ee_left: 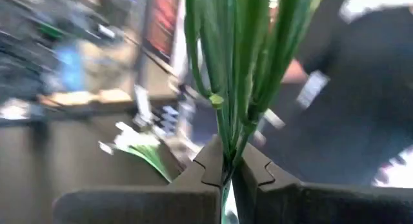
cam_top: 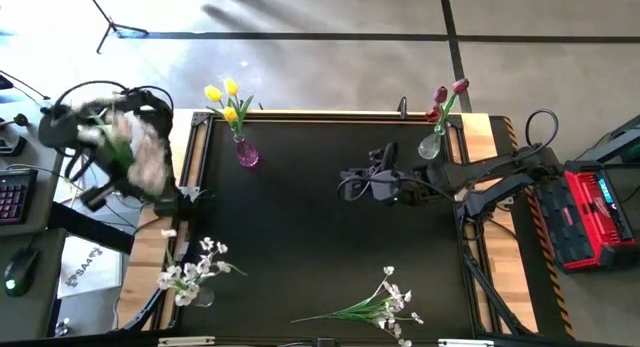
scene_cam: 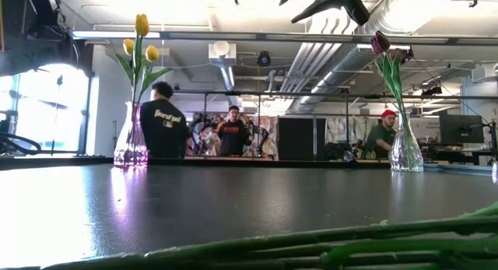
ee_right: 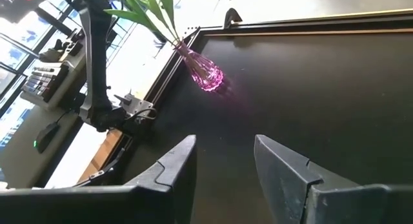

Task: Sort flowers into vase by color
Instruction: Put the top white flowers into the bottom transparent vase

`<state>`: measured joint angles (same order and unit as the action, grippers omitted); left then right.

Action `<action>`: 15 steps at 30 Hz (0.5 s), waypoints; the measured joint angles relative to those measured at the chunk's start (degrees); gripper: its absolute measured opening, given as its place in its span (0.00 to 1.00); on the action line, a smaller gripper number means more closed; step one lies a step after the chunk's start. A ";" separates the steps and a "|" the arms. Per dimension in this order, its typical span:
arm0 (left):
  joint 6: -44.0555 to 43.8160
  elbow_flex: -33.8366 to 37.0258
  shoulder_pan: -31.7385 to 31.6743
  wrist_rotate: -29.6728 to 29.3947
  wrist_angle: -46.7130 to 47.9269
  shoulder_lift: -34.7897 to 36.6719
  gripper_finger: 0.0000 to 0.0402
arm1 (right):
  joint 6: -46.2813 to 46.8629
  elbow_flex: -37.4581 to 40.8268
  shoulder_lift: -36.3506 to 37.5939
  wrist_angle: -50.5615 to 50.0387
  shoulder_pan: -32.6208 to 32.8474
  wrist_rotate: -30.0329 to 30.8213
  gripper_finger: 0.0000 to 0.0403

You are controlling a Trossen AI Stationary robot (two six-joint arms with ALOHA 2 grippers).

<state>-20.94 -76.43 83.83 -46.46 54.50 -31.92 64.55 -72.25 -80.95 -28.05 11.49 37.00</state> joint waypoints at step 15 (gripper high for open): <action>-11.21 17.55 0.00 24.23 -8.32 -1.24 0.00 | 0.02 0.00 0.00 0.02 1.90 0.20 0.36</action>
<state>-32.15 -58.89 83.83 -22.23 46.18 -33.17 64.58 -72.25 -80.95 -28.03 13.39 37.20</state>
